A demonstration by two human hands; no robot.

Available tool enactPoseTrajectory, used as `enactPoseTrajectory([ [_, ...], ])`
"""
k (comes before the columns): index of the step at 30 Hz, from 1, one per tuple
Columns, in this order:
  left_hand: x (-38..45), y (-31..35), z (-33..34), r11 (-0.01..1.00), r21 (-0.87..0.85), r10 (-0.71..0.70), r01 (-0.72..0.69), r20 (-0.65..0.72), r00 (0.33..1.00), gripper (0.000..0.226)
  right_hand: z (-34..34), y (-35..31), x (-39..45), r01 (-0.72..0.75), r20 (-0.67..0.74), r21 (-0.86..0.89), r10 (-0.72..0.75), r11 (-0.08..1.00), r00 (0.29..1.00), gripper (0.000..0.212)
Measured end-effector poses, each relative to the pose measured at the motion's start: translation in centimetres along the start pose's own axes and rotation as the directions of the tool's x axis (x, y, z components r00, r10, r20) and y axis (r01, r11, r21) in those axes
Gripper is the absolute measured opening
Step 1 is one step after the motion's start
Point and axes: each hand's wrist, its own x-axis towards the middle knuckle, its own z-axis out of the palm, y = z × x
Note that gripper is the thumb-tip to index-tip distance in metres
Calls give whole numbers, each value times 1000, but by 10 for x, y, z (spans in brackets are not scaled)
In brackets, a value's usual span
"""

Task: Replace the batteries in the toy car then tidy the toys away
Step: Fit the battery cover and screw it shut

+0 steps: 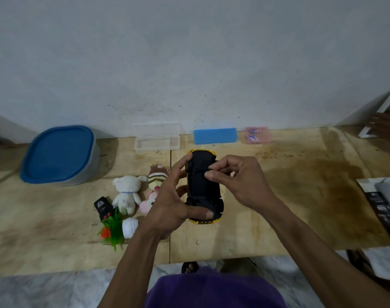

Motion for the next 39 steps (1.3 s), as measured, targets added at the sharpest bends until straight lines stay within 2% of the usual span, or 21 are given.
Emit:
enactPoseTrajectory([
  [1, 0, -1, 0, 1000, 0, 1, -1, 0, 1000, 123, 1, 1, -2, 21, -14, -65, -22, 998, 1000, 11],
  [3, -2, -1, 0, 1000, 1, 1, -1, -6, 1000, 123, 4, 4, -6, 105, -49, -304, -125, 947, 991, 13],
  [6, -3, -1, -1, 1000, 7, 3, -3, -12, 1000, 123, 11, 12, -10, 305, -16, -647, -412, 699, 911, 18],
  [8, -2, -1, -2, 1000, 11, -1, 1, -14, 1000, 123, 15, 18, -13, 339, 13, -749, -499, 569, 866, 21],
  [10, -3, -1, -4, 1000, 15, -4, 4, -15, 1000, 123, 18, 20, -16, 332, 11, -783, -522, 526, 853, 23],
  [15, -5, -3, -8, 1000, 21, 1, 0, -8, 1000, 123, 21, 19, -18, 296, -33, -764, -493, 573, 870, 24],
  [19, -4, -2, -10, 1000, 17, 8, -7, -18, 1000, 123, 22, 20, -21, 297, 10, -790, -472, 537, 881, 28],
  [24, 1, -4, -9, 1000, 12, 12, -12, -20, 1000, 120, 24, 21, -22, 254, 18, -791, -393, 557, 919, 36],
  [30, 18, -24, 1, 997, -18, -73, 73, 11, 997, 115, 17, 39, -21, 199, 35, -778, -274, 596, 961, 36],
  [32, 25, -35, 8, 992, -9, -124, 124, 18, 992, 114, 12, 53, -20, 182, 53, -742, -214, 645, 975, 39],
  [34, 33, -45, 16, 986, 0, -169, 169, 6, 986, 116, 1, 71, -16, 99, -3, -606, -127, 789, 992, 33],
  [36, 43, -53, 23, 977, -4, -212, 212, -26, 977, 114, -15, 95, -6, -41, -145, -462, -30, 886, 989, 20],
  [39, 60, -65, 33, 963, -42, -268, 265, -75, 961, 111, -41, 139, 10, -299, -318, -393, 177, 870, 931, 12],
])
